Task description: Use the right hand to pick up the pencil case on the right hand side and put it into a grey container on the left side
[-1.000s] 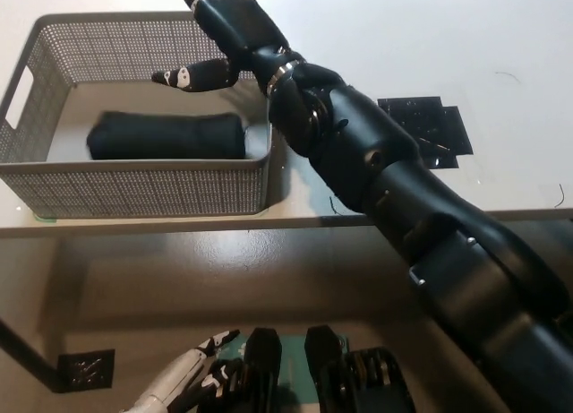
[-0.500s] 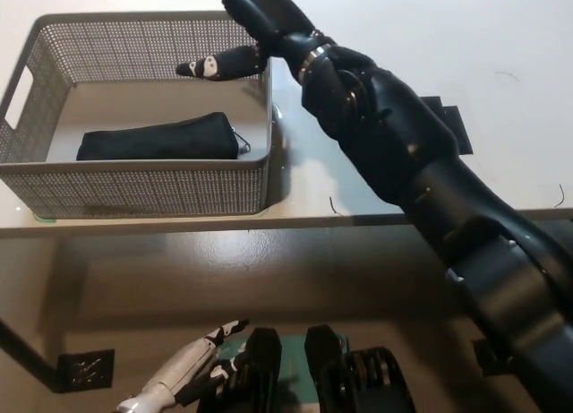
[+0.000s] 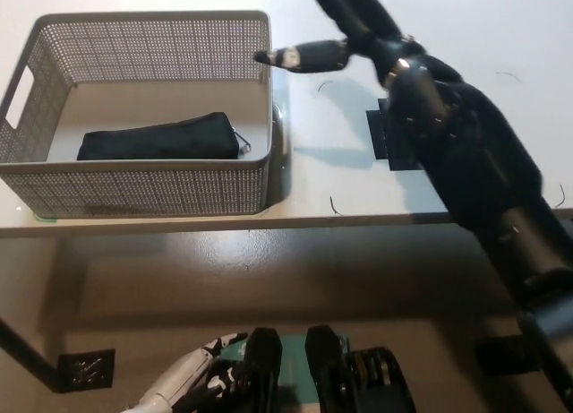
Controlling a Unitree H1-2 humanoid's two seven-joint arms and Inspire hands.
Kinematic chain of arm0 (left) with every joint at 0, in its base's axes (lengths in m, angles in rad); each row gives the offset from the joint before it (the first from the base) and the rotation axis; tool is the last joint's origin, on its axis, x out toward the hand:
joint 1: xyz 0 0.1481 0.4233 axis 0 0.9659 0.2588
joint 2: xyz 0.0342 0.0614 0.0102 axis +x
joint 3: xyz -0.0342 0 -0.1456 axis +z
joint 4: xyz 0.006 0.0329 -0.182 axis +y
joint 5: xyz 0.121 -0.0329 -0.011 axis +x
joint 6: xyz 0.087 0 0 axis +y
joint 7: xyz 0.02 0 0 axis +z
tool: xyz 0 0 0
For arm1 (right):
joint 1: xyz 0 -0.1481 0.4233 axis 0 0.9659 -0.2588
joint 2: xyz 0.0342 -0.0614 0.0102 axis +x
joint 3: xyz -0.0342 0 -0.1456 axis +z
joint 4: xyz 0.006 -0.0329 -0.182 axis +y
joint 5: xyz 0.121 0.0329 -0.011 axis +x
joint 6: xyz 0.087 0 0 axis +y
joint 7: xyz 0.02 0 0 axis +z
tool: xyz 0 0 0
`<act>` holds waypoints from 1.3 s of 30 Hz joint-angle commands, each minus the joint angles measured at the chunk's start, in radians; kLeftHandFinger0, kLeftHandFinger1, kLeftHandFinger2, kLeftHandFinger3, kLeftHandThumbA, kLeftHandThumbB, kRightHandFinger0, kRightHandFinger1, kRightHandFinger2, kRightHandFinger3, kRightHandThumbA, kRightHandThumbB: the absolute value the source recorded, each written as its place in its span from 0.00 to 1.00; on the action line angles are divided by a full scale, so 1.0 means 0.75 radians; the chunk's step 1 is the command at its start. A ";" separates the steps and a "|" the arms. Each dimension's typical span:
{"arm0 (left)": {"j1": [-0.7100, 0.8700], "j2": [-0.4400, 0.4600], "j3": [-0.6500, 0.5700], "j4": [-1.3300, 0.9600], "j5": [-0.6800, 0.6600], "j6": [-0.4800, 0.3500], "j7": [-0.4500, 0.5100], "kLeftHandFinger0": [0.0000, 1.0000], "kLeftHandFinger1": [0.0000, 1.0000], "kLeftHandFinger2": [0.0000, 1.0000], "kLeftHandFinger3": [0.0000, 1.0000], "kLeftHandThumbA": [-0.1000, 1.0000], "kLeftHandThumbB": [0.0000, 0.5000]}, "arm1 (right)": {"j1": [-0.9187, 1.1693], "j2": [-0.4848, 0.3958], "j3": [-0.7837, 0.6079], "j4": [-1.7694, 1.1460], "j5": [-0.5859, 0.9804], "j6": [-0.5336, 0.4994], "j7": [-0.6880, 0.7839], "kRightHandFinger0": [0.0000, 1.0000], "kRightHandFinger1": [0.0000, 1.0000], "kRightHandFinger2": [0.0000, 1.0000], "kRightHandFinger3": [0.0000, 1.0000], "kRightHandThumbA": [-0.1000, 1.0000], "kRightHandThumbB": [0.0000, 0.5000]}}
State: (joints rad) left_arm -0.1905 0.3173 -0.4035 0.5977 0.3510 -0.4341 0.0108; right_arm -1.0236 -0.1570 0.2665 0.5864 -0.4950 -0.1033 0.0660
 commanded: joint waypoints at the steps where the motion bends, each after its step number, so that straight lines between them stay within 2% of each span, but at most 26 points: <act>1: 0.002 0.038 0.022 -0.026 0.006 -0.048 0.025 1.00 1.00 1.00 0.97 1.00 1.00 | 0.053 -0.070 -0.121 -0.226 0.148 0.080 0.066 1.00 1.00 1.00 1.00 1.00 0.91; 4: 0.009 0.035 0.034 -0.020 -0.018 -0.048 0.019 1.00 1.00 1.00 0.95 1.00 1.00 | 0.129 -0.085 -0.156 -0.323 0.162 0.093 0.074 1.00 1.00 1.00 1.00 1.00 0.93; 6: 0.021 0.041 0.035 -0.025 -0.021 -0.048 0.015 1.00 1.00 1.00 0.96 1.00 1.00 | 0.206 -0.101 -0.179 -0.424 0.195 0.122 0.106 1.00 1.00 1.00 1.00 1.00 0.86; 9: 0.039 0.045 0.044 -0.029 -0.032 -0.048 0.026 1.00 1.00 1.00 0.94 1.00 1.00 | 0.306 -0.114 -0.212 -0.534 0.244 0.112 0.115 1.00 1.00 1.00 1.00 1.00 0.88; 12: 0.043 0.046 0.048 -0.022 -0.035 -0.048 0.037 1.00 1.00 1.00 0.94 1.00 1.00 | 0.379 -0.104 -0.250 -0.617 0.307 0.110 0.122 1.00 1.00 1.00 1.00 1.00 0.94; 21: 0.031 0.052 0.072 0.012 -0.040 -0.048 0.076 1.00 1.00 0.94 0.92 1.00 1.00 | 0.724 -0.084 -0.306 -0.958 0.411 0.098 0.115 1.00 1.00 1.00 1.00 1.00 0.94; 23: 0.034 0.052 0.082 0.017 -0.061 -0.048 0.066 1.00 1.00 0.95 0.92 1.00 1.00 | 0.813 -0.071 -0.322 -0.994 0.461 0.079 0.106 1.00 1.00 1.00 1.00 1.00 0.97; 31: 0.058 0.043 0.145 0.037 -0.129 -0.048 0.090 1.00 1.00 0.94 0.96 1.00 1.00 | 1.100 -0.060 -0.343 -1.050 0.461 -0.035 0.065 1.00 1.00 1.00 1.00 1.00 0.85; 34: 0.080 0.034 0.191 0.045 -0.210 -0.048 0.080 1.00 1.00 0.99 1.00 1.00 1.00 | 1.241 -0.056 -0.353 -1.030 0.518 -0.102 0.071 1.00 1.00 1.00 1.00 1.00 0.78; 39: 0.125 0.036 0.239 0.027 -0.256 -0.048 0.074 1.00 1.00 1.00 1.00 1.00 1.00 | 1.402 -0.051 -0.355 -0.931 0.549 -0.198 0.070 1.00 1.00 1.00 1.00 1.00 0.79</act>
State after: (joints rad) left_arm -0.1130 0.3345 -0.2512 0.6362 0.2260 -0.4343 0.0464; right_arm -0.0070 -0.2053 0.0173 -0.1337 -0.1454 -0.1279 0.1390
